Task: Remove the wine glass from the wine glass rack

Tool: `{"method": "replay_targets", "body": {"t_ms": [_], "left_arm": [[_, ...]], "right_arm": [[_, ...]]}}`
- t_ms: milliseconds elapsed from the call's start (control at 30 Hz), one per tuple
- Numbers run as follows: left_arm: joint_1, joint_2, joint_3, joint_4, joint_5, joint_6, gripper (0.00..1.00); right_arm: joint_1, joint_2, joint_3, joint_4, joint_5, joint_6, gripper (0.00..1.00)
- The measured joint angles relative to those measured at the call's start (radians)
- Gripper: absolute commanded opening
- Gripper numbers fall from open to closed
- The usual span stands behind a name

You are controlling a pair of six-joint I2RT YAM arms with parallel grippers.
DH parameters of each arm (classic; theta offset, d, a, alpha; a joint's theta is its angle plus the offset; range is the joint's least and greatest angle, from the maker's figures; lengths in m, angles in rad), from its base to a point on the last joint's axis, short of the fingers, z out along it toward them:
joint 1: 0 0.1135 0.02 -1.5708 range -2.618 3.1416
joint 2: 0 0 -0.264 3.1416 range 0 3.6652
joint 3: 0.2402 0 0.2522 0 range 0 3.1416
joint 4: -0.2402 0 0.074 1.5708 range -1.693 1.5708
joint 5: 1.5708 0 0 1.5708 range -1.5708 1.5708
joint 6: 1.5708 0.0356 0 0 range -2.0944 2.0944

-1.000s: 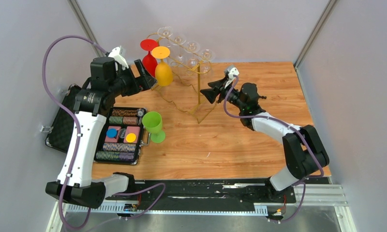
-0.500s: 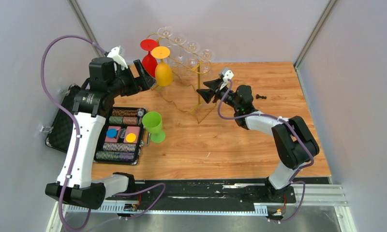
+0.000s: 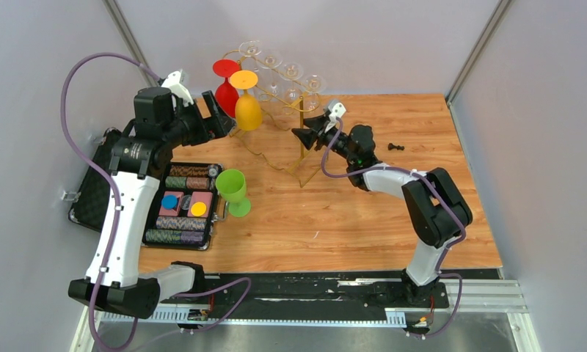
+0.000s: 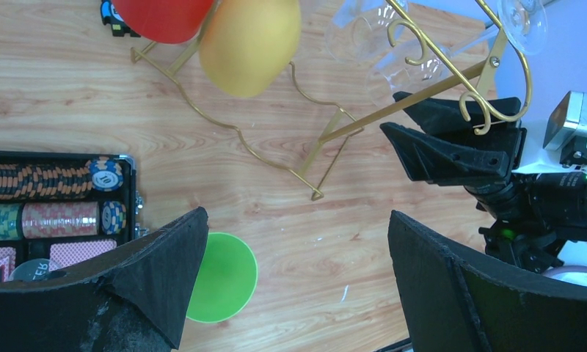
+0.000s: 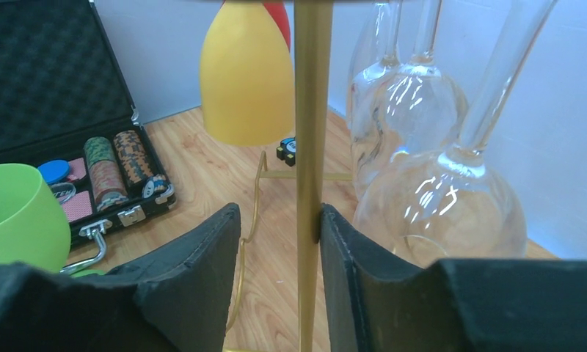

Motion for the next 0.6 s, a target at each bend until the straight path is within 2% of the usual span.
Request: {"method": "replay_targets", "body": {"t_ms": [333,467,600], "left_arm": [[0.005,-0.015,0.0,-0.001,0.0,0.007,1.0],[0.005,-0.019,0.0,-0.004,0.0,0.014,1.0],[0.005,-0.02,-0.003,-0.004,0.0,0.015,1.0]], "right_arm": [[0.003,0.046,0.051,0.002,0.022,-0.011,0.2],[0.004,0.05,0.06,-0.002,0.026,-0.016,0.15],[0.004,0.055,0.068,-0.002,0.027,-0.023,0.02]]}}
